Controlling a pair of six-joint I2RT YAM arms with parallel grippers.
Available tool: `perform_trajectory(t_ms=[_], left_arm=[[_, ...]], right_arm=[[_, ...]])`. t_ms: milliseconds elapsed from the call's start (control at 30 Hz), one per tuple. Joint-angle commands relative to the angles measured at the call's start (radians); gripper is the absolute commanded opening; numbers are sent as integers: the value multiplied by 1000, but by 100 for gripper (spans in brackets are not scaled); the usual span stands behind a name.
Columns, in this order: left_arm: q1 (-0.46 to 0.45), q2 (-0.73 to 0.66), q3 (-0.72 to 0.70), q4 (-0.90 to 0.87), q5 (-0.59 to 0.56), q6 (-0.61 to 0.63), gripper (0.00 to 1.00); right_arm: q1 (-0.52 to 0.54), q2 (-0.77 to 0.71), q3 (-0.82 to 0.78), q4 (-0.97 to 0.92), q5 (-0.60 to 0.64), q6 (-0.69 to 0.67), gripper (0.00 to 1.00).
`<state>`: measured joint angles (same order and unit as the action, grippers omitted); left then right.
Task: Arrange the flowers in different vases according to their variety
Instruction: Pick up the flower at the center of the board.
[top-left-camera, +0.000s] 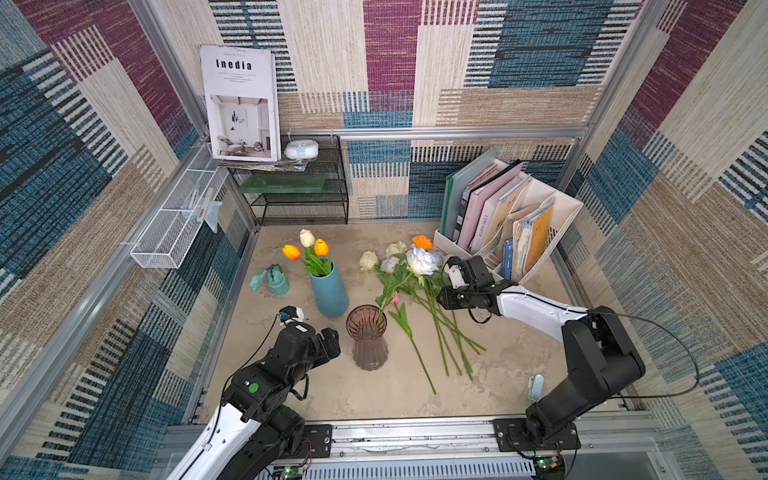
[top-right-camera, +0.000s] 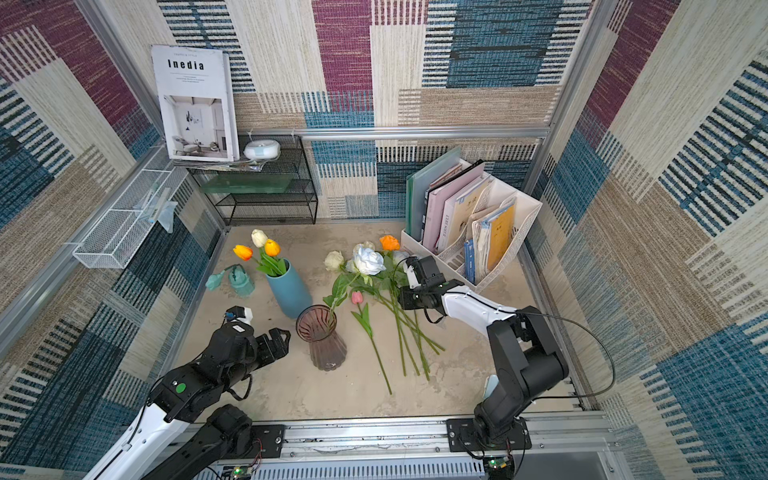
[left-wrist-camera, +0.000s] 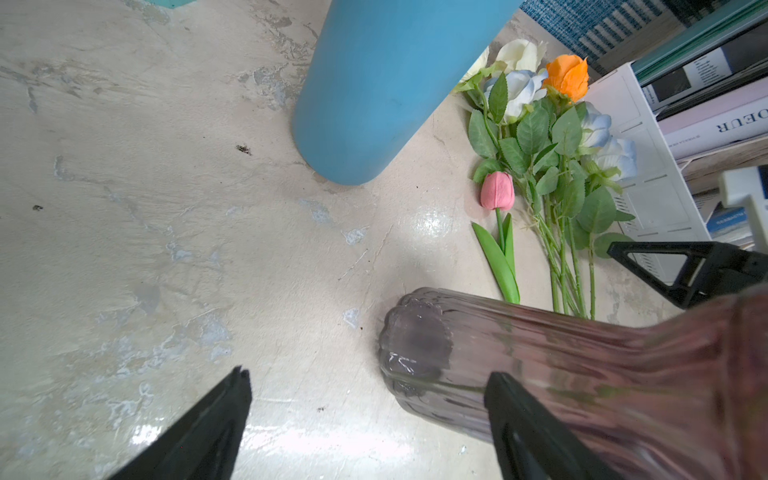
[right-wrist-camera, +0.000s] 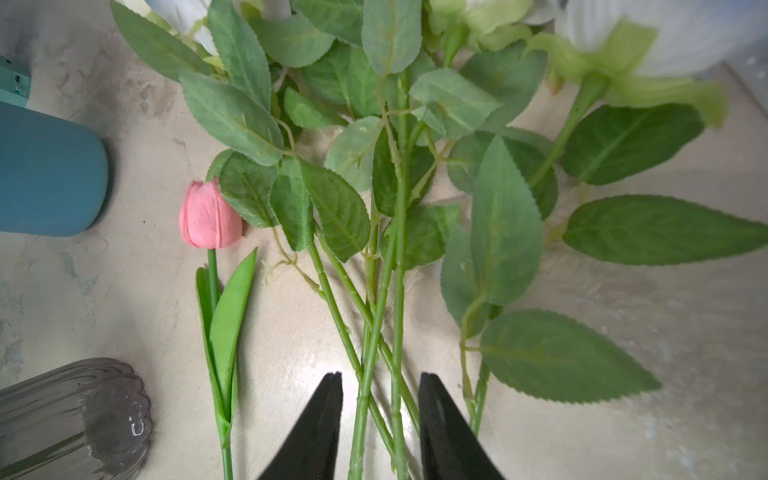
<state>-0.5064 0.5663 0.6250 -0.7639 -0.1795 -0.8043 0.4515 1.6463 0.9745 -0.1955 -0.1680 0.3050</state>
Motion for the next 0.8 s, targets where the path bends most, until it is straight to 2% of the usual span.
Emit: perform_trajectory(t_ms=[0, 333, 400, 667, 767], left_arm=[[3, -2, -6, 3, 15, 9, 93], [10, -3, -15, 13, 29, 5, 93], [11, -3, -15, 12, 31, 5, 93], [14, -11, -8, 3, 34, 7, 93], [14, -18, -4, -1, 34, 6, 93]], right_arm=[[0, 48, 27, -26, -29, -28, 37], [1, 173, 72, -28, -24, -46, 30], [0, 179, 75, -25, -30, -47, 24], [0, 93, 55, -20, -12, -46, 1], [0, 34, 39, -23, 0, -39, 0]])
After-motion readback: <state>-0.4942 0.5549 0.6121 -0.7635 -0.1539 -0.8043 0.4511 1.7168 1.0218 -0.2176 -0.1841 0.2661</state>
